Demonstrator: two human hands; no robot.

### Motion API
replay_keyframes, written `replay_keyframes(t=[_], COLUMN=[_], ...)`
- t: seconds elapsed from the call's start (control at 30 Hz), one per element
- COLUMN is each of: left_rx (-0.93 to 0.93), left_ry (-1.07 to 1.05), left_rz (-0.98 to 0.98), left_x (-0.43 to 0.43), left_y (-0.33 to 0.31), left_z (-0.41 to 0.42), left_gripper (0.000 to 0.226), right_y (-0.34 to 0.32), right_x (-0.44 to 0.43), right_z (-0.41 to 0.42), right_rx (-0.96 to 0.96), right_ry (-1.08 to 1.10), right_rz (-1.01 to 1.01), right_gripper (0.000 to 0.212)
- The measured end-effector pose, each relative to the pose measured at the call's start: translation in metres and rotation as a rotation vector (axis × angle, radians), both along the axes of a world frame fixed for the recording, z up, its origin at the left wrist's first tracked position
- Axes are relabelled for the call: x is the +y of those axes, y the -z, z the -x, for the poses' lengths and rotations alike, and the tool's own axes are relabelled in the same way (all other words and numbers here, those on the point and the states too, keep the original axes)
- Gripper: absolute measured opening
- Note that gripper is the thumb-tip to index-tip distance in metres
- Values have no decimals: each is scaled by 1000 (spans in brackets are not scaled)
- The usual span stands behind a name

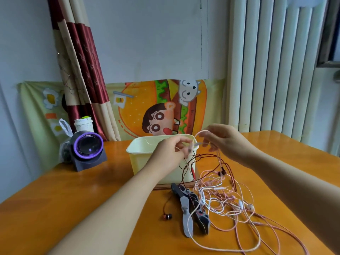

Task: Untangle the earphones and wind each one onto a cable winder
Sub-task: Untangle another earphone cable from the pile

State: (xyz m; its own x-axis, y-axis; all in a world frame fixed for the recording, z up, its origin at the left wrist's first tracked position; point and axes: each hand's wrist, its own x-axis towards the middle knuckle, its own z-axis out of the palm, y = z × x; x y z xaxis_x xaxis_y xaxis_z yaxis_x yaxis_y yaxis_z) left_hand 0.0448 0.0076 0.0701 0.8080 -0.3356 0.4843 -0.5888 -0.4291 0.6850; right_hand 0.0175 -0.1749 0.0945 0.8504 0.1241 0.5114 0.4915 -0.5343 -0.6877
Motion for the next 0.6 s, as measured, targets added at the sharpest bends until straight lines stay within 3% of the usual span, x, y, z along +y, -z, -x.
replay_keyframes(t=[0.13, 0.3, 0.37, 0.47, 0.53, 0.6], left_rx=[-93, -163, -141, -47, 23, 36], left_ry=[-37, -151, -232, -222, -156, -103], left_rz=[-57, -157, -61, 260, 424, 457], left_x=[7, 15, 19, 20, 20, 20], left_y=[-3, -5, -12, -24, -33, -39], left_z=[0, -7, -11, -14, -11, -8], left_gripper=[15, 10, 14, 15, 14, 12], right_y=[5, 23, 30, 41, 41, 32], right_x=[-17, -33, -36, -40, -42, -38], right_z=[-9, -18, -19, -20, -20, -19], right_rx=[274, 483, 552, 608, 570, 452], right_ry=[44, 199, 232, 329, 282, 177], right_rz=[-192, -6, 222, 579, 603, 422], right_gripper=[36, 33, 29, 36, 42, 51])
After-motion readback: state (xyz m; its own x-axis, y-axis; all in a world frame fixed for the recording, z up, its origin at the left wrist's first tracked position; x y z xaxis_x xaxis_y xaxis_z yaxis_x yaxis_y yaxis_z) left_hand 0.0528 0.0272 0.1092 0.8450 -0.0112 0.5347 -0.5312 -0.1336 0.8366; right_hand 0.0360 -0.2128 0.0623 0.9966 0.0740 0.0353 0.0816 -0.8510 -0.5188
